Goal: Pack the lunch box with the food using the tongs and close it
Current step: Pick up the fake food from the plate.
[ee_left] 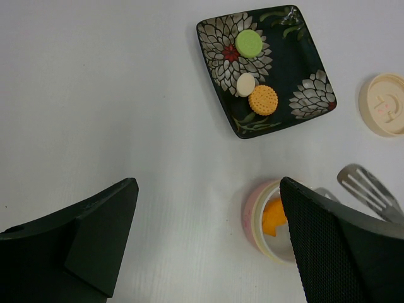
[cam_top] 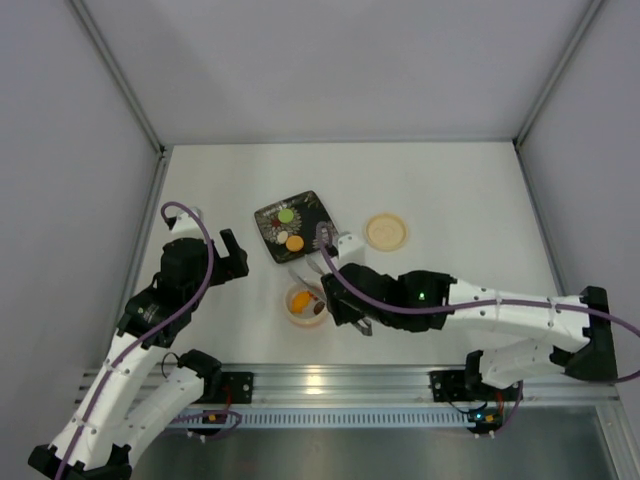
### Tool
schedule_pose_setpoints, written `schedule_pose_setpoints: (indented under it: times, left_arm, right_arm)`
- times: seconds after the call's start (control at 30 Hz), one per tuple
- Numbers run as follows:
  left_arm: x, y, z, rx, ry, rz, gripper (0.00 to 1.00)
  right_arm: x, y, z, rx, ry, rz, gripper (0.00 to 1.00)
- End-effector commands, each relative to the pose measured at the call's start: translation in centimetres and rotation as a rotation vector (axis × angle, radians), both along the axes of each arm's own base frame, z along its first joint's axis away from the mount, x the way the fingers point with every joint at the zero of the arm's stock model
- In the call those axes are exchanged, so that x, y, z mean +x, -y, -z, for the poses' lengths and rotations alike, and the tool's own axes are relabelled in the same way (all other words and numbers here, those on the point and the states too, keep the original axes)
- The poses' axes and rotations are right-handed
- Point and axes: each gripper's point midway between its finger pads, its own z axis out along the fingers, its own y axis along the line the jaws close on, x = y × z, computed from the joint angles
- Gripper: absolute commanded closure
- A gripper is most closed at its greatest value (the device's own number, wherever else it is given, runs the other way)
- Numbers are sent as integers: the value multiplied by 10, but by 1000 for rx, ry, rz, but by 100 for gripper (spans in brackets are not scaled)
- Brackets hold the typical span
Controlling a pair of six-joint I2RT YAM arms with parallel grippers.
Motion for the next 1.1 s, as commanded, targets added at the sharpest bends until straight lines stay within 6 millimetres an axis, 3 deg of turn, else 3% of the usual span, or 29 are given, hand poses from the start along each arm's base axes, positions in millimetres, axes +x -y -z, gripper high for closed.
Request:
schedule_pose_setpoints:
  times: [0.0, 0.2, 0.27, 0.47, 0.77, 1.07]
  left_arm:
    - [2, -1, 0, -1, 6, -12, 1]
    - [2, -1, 1, 2, 3, -15, 1]
    - [2, -2, 1, 3, 2, -18, 1]
    - [2, -2, 3, 7, -5, -18, 1]
    - [3, -1, 3, 7, -6, -16, 1]
    - [3, -1, 3, 5, -7, -16, 1]
  right_arm:
    - [45, -13, -37, 58, 67, 21, 56]
    - [105, -42, -48, 64, 64, 34, 58]
    - [117, -61, -44, 52, 46, 8, 58]
    - [143, -97, -17, -3, -5, -7, 59]
    - [164, -97, 25, -85, -48, 38, 58]
    - [176, -92, 37, -106, -52, 69, 58]
